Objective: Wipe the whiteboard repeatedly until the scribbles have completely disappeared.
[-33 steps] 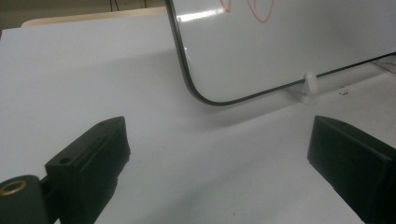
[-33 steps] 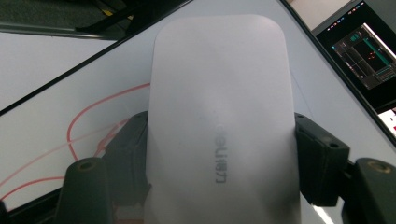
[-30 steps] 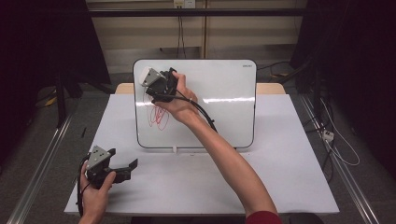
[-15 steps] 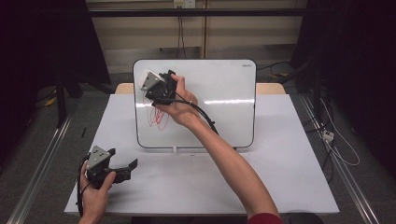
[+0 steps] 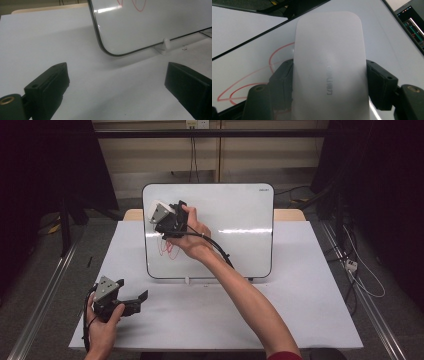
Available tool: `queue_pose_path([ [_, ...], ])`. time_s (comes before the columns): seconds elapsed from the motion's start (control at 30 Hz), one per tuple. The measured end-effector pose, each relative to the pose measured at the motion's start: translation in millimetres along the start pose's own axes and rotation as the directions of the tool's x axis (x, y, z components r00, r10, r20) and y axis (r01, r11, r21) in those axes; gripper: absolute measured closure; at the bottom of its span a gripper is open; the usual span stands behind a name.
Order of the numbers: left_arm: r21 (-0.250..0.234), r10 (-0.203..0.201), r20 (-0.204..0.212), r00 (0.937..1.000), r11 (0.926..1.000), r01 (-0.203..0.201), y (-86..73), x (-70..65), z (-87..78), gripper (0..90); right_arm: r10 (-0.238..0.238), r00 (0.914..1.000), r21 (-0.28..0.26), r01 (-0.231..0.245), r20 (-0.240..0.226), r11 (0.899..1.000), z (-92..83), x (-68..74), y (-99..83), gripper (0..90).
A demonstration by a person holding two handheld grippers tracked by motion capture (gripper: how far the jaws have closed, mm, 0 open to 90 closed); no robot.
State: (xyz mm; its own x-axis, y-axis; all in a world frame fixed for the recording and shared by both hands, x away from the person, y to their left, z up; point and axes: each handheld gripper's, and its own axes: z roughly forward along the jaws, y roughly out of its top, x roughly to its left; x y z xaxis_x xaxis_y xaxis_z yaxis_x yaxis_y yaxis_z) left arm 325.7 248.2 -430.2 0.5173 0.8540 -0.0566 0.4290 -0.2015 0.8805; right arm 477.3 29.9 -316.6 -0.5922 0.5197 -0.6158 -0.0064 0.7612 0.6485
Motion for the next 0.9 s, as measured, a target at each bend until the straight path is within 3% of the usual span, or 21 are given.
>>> queue_pose_path([
  [0.37, -0.002, -0.006, -0.001, 1.0000, 1.0000, 0.006, -0.3, -0.8, 0.0, 5.4, 0.000, 1.0000, -0.002, 0.000, -0.009, 1.000, -1.7, 2.8, -2.7, 31.1],
  [0.43, 0.002, 0.002, -0.001, 1.0000, 1.0000, -0.002, -0.4, 0.4, -1.0, 5.5, 0.018, 0.9998, -0.004, -0.018, -0.010, 1.000, -1.7, 2.0, -2.7, 31.1],
  [0.9, -0.007, -0.009, -0.007, 0.9999, 0.9999, 0.009, -0.9, 1.2, -2.5, 5.5, 0.054, 0.9983, -0.003, -0.054, 0.024, 0.999, -5.3, -22.6, -2.1, 31.2],
])
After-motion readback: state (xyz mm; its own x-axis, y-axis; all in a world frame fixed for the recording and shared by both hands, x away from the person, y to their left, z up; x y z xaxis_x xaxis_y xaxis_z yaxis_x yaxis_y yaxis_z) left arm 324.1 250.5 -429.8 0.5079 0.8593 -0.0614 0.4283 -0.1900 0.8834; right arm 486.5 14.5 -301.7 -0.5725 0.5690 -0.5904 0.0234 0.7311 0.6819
